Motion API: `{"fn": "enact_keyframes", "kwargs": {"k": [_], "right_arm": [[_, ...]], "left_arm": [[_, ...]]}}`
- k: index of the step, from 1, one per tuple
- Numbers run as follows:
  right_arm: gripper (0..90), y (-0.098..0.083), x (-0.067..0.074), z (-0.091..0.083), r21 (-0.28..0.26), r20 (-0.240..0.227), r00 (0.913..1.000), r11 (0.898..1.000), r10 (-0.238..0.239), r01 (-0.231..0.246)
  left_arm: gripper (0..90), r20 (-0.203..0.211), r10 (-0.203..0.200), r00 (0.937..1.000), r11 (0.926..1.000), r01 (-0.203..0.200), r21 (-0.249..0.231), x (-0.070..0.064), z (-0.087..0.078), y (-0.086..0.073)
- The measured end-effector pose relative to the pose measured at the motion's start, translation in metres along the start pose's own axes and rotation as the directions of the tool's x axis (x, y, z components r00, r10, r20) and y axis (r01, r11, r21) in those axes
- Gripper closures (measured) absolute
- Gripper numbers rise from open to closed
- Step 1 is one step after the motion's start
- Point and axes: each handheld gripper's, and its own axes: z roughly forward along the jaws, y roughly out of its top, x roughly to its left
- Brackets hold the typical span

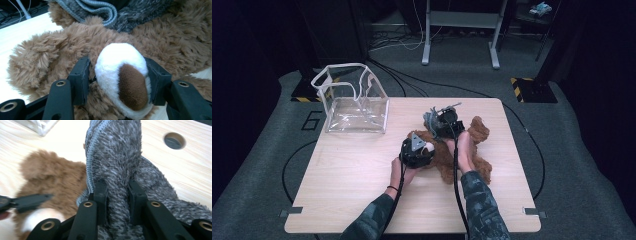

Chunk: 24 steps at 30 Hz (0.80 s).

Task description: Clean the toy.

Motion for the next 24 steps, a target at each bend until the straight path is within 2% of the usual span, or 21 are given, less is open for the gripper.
{"fn": "enact_keyframes", "kwargs": {"k": [1, 2, 3, 4, 6, 8, 9, 10, 11, 12, 15, 17, 18, 19, 21, 22, 24], "right_arm": [[72.7, 0.0, 0.0, 0.0, 0.0, 0.0, 1.0, 1.0, 0.0, 0.0], [72.7, 0.0, -0.002, -0.004, -0.013, -0.037, 0.9991, 1.0, 0.019, -0.019], [72.7, -0.001, -0.009, -0.015, -0.062, -0.072, 0.9966, 0.997, 0.041, -0.045], [72.7, -0.002, -0.01, -0.02, -0.086, -0.057, 0.9972, 0.995, 0.049, -0.054], [72.7, -0.006, -0.01, -0.032, -0.1, -0.009, 0.9995, 0.995, 0.03, -0.03], [72.7, -0.008, -0.011, -0.034, -0.106, -0.002, 0.9999, 0.994, 0.017, -0.017], [72.8, -0.013, -0.01, -0.034, -0.071, 0.045, 0.999, 0.997, -0.005, 0.008], [72.7, -0.016, -0.012, -0.032, -0.056, 0.071, 0.9972, 0.998, -0.022, 0.026], [72.7, -0.016, -0.012, -0.032, -0.056, 0.071, 0.9972, 0.998, -0.022, 0.026], [72.8, -0.021, -0.019, -0.029, -0.052, 0.082, 0.9966, 0.999, -0.01, 0.014], [72.9, -0.023, -0.027, -0.029, -0.048, 0.092, 0.9957, 0.999, -0.002, 0.007], [72.8, -0.023, -0.028, -0.029, -0.042, 0.123, 0.9923, 0.999, -0.01, 0.015], [72.8, -0.023, -0.028, -0.029, -0.042, 0.123, 0.9923, 0.999, -0.01, 0.015], [72.8, -0.023, -0.031, -0.031, -0.037, 0.163, 0.9867, 0.999, 0.003, 0.003], [72.8, -0.024, -0.033, -0.032, -0.035, 0.172, 0.9851, 0.999, 0.0, 0.006], [72.9, -0.025, -0.04, -0.034, -0.029, 0.21, 0.9776, 1.0, 0.003, 0.003], [72.9, -0.026, -0.047, -0.036, -0.025, 0.232, 0.9727, 1.0, 0.013, -0.007]], "left_arm": [[44.8, 0.0, 0.0, 1.0, 1.0, 0.0, 0.0, 0.0, 0.0, 0.0], [44.8, -0.001, 0.002, 1.0, 1.0, -0.002, -0.001, 0.0, 0.0, 0.0], [44.8, -0.003, -0.002, 1.0, 1.0, 0.002, -0.003, 0.0, 0.001, 0.0], [44.8, -0.005, -0.004, 1.0, 1.0, 0.004, -0.002, 0.0, 0.001, 0.001], [44.8, -0.006, -0.004, 1.0, 1.0, 0.004, -0.001, -0.001, 0.001, 0.001], [44.8, -0.003, -0.006, 1.0, 1.0, 0.006, -0.004, 0.0, 0.001, 0.0], [44.8, -0.004, -0.006, 1.0, 1.0, 0.006, -0.005, 0.0, 0.001, 0.001], [44.8, -0.004, -0.006, 1.0, 1.0, 0.006, -0.005, 0.0, 0.001, 0.001], [44.8, -0.006, -0.005, 1.0, 1.0, 0.005, -0.002, -0.001, 0.001, 0.001], [44.7, -0.006, 0.0, 1.0, 1.0, 0.0, 0.001, -0.001, 0.001, 0.001], [44.7, -0.007, 0.0, 1.0, 1.0, 0.0, 0.002, -0.001, 0.001, 0.001], [44.7, -0.007, -0.001, 1.0, 1.0, 0.001, 0.002, -0.001, 0.001, 0.001], [44.7, -0.007, -0.001, 1.0, 1.0, 0.001, 0.002, -0.001, 0.001, 0.001], [44.7, -0.006, -0.001, 1.0, 1.0, 0.001, 0.002, -0.001, 0.001, 0.001], [44.7, -0.007, 0.0, 1.0, 1.0, 0.0, 0.0, -0.001, 0.001, 0.001], [44.7, -0.005, 0.001, 1.0, 1.0, -0.001, -0.001, -0.001, 0.001, 0.001], [44.7, -0.004, 0.0, 1.0, 1.0, 0.0, -0.001, -0.001, 0.001, 0.001]]}}
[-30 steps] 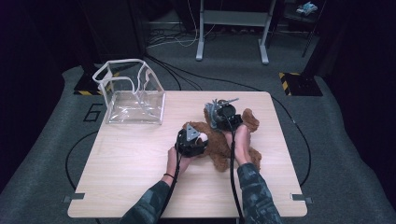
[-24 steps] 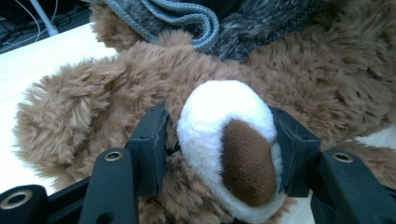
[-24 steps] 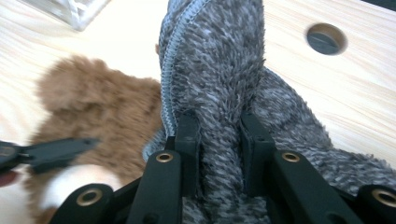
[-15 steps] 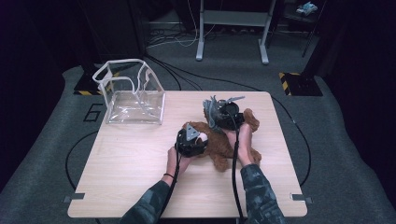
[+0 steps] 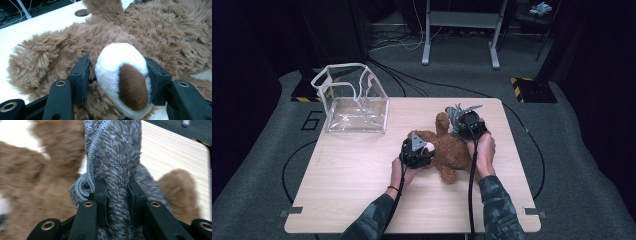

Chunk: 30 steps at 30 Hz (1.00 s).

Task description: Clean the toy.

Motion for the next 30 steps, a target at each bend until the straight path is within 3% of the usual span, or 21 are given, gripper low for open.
{"fn": "enact_keyframes", "kwargs": {"k": [2, 4, 8, 11, 15, 16, 17, 18, 19, 21, 22, 23, 25, 27, 28, 30], "right_arm": [[73.0, -0.001, -0.009, -0.001, 0.016, 0.04, 0.9992, 1.0, 0.01, -0.01], [73.0, -0.002, -0.014, -0.001, 0.025, 0.051, 0.9986, 1.0, 0.013, -0.014], [73.0, -0.007, -0.036, -0.004, 0.051, 0.127, 0.9909, 0.997, 0.047, -0.054], [72.9, -0.008, -0.042, -0.007, 0.027, 0.122, 0.9897, 0.997, 0.075, -0.079], [72.7, -0.003, -0.038, -0.027, -0.057, 0.033, 0.9931, 0.992, 0.113, -0.111], [72.7, -0.003, -0.038, -0.027, -0.057, 0.033, 0.9931, 0.992, 0.113, -0.111], [72.6, -0.001, -0.035, -0.031, -0.071, 0.011, 0.9939, 0.992, 0.11, -0.109], [72.6, 0.004, -0.025, -0.036, -0.086, -0.044, 0.9941, 0.991, 0.099, -0.102], [72.6, 0.004, -0.025, -0.036, -0.086, -0.044, 0.9941, 0.991, 0.099, -0.102], [72.5, 0.007, -0.012, -0.036, -0.087, -0.087, 0.9934, 0.993, 0.076, -0.083], [72.4, 0.007, -0.008, -0.035, -0.086, -0.098, 0.9933, 0.994, 0.061, -0.07], [72.3, 0.007, 0.007, -0.028, -0.068, -0.14, 0.9892, 0.996, 0.044, -0.054], [72.3, 0.006, 0.012, -0.024, -0.063, -0.151, 0.9878, 0.997, 0.037, -0.047], [72.2, 0.002, 0.022, -0.011, -0.04, -0.202, 0.9788, 0.998, 0.033, -0.042], [72.2, -0.001, 0.029, -0.002, -0.018, -0.21, 0.9772, 0.999, 0.034, -0.039], [72.3, -0.003, 0.033, 0.006, -0.019, -0.186, 0.9826, 1.0, 0.001, -0.004]], "left_arm": [[44.7, 0.001, 0.001, 1.0, 1.0, -0.001, 0.004, 0.0, 0.0, 0.0], [44.7, 0.001, 0.001, 1.0, 1.0, -0.001, 0.003, 0.0, 0.0, 0.0], [44.7, 0.0, 0.001, 1.0, 1.0, -0.001, 0.001, 0.0, 0.0, 0.0], [44.7, 0.0, -0.001, 1.0, 1.0, 0.001, 0.0, 0.0, 0.0, 0.0], [44.7, -0.001, -0.002, 1.0, 1.0, 0.002, 0.0, 0.0, 0.0, 0.0], [44.7, -0.001, -0.002, 1.0, 1.0, 0.002, 0.0, 0.0, 0.0, 0.0], [44.7, -0.002, -0.001, 1.0, 1.0, 0.001, 0.0, 0.0, 0.0, 0.0], [44.7, -0.003, -0.003, 1.0, 1.0, 0.003, -0.001, 0.0, 0.0, 0.0], [44.7, -0.002, -0.002, 1.0, 1.0, 0.002, 0.003, 0.0, 0.0, 0.0], [44.7, -0.002, -0.002, 1.0, 1.0, 0.002, 0.003, 0.0, 0.0, 0.0], [44.7, -0.002, -0.002, 1.0, 1.0, 0.002, 0.003, 0.0, 0.0, 0.0], [44.7, -0.003, -0.003, 1.0, 1.0, 0.003, 0.0, 0.0, 0.0, 0.0], [44.6, -0.005, -0.002, 1.0, 1.0, 0.002, -0.002, 0.0, 0.0, 0.0], [44.7, -0.002, 0.0, 1.0, 1.0, 0.0, 0.001, 0.0, 0.0, 0.0], [44.6, -0.002, -0.003, 1.0, 1.0, 0.003, 0.0, 0.0, 0.0, 0.0], [44.6, 0.0, -0.004, 1.0, 1.0, 0.004, 0.001, 0.001, 0.0, 0.0]]}}
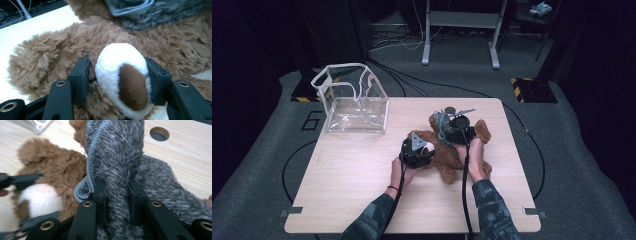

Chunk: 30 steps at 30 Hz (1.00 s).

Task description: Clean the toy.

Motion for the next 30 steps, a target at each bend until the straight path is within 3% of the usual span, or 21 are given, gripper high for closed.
{"fn": "enact_keyframes", "kwargs": {"k": [6, 7, 14, 18, 24, 27, 30], "right_arm": [[72.4, 0.003, -0.006, -0.005, 0.012, 0.054, 0.998, 0.999, -0.033, 0.032], [72.4, 0.003, -0.008, -0.006, 0.006, 0.059, 0.9982, 1.0, -0.009, 0.008], [72.4, 0.0, -0.036, -0.014, 0.01, 0.12, 0.9924, 1.0, 0.026, -0.027], [72.4, -0.006, -0.061, -0.02, 0.021, 0.155, 0.9819, 0.993, 0.109, -0.114], [72.2, -0.011, -0.08, -0.024, 0.038, 0.236, 0.9621, 0.988, 0.136, -0.149], [72.0, -0.009, -0.074, -0.035, -0.008, 0.224, 0.9662, 0.992, 0.128, -0.129], [71.6, -0.003, -0.058, -0.045, -0.064, 0.162, 0.9817, 0.994, 0.101, -0.092]], "left_arm": [[44.6, 0.003, 0.0, 1.0, 1.0, 0.0, -0.002, 0.0, 0.0, 0.0], [44.5, 0.003, -0.001, 1.0, 1.0, 0.001, -0.005, 0.0, 0.0, 0.0], [44.5, 0.008, 0.002, 1.0, 1.0, -0.002, 0.002, 0.001, 0.0, 0.0], [44.5, 0.005, 0.005, 1.0, 1.0, -0.005, -0.001, 0.001, 0.0, 0.0], [44.5, 0.002, 0.005, 1.0, 1.0, -0.005, -0.001, 0.0, 0.0, 0.0], [44.5, 0.004, 0.002, 1.0, 1.0, -0.002, -0.002, 0.001, 0.0, 0.0], [44.4, 0.0, 0.005, 1.0, 1.0, -0.005, -0.002, 0.0, 0.001, 0.0]]}}
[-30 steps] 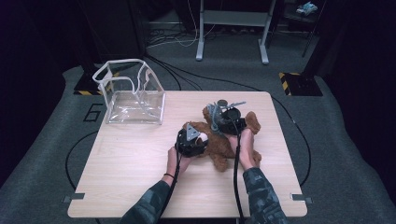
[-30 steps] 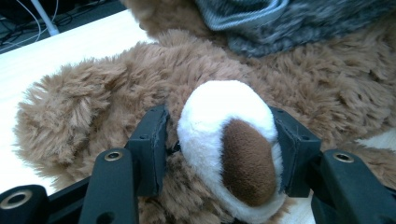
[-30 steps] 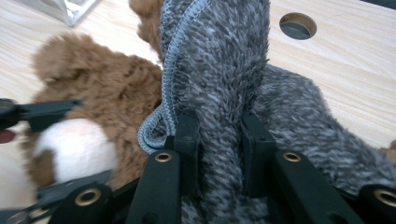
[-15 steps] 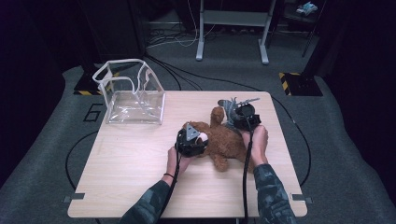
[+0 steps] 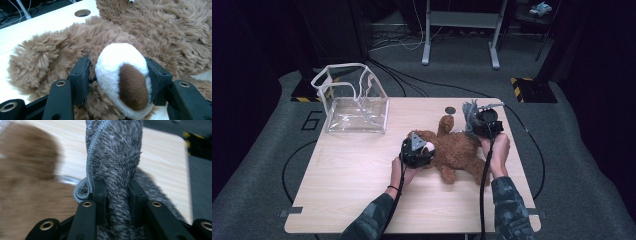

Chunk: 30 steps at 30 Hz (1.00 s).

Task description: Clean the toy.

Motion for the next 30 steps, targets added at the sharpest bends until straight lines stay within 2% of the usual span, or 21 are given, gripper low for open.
{"fn": "enact_keyframes", "kwargs": {"k": [2, 3, 6, 9, 12, 15, 19, 23, 28, 30], "right_arm": [[71.5, 0.003, 0.016, -0.007, -0.017, -0.042, 0.9984, 0.999, -0.038, 0.037], [71.4, 0.004, 0.026, -0.008, -0.02, -0.083, 0.9953, 0.999, -0.05, 0.049], [71.3, 0.004, 0.046, -0.005, -0.017, -0.136, 0.9863, 0.996, -0.093, 0.092], [71.1, 0.001, 0.061, 0.008, 0.005, -0.152, 0.9784, 0.99, -0.14, 0.142], [71.6, -0.001, 0.063, 0.017, 0.027, -0.137, 0.9807, 0.989, -0.14, 0.145], [71.9, -0.003, 0.055, 0.019, 0.03, -0.122, 0.9842, 0.991, -0.128, 0.133], [71.8, -0.005, 0.036, 0.018, 0.036, -0.06, 0.9907, 0.992, -0.122, 0.124], [71.7, -0.011, 0.009, 0.018, 0.061, -0.019, 0.9984, 0.997, -0.054, 0.055], [71.8, -0.017, -0.019, 0.02, 0.088, 0.066, 0.9977, 0.996, -0.012, 0.006], [71.7, -0.019, -0.027, 0.018, 0.089, 0.085, 0.9964, 0.996, 0.008, -0.015]], "left_arm": [[44.4, -0.001, 0.001, 1.0, 1.0, -0.001, 0.003, 0.0, 0.0, 0.001], [44.3, -0.001, 0.0, 1.0, 1.0, 0.0, 0.003, 0.0, 0.0, 0.001], [44.3, -0.001, -0.001, 1.0, 1.0, 0.001, 0.003, 0.0, 0.0, 0.001], [44.3, -0.004, -0.002, 1.0, 1.0, 0.002, -0.001, 0.0, 0.0, 0.0], [44.4, 0.005, 0.0, 1.0, 1.0, 0.0, 0.001, 0.001, 0.0, 0.0], [44.3, 0.006, 0.002, 1.0, 1.0, -0.002, 0.003, 0.001, 0.0, 0.0], [44.4, 0.007, 0.0, 1.0, 1.0, 0.0, 0.0, 0.001, -0.001, 0.0], [44.4, 0.005, -0.001, 1.0, 1.0, 0.001, 0.0, 0.0, 0.0, 0.0], [44.4, 0.003, 0.001, 1.0, 1.0, -0.001, 0.003, 0.0, 0.0, 0.001], [44.3, 0.004, 0.001, 1.0, 1.0, -0.001, 0.006, 0.0, 0.0, 0.001]]}}
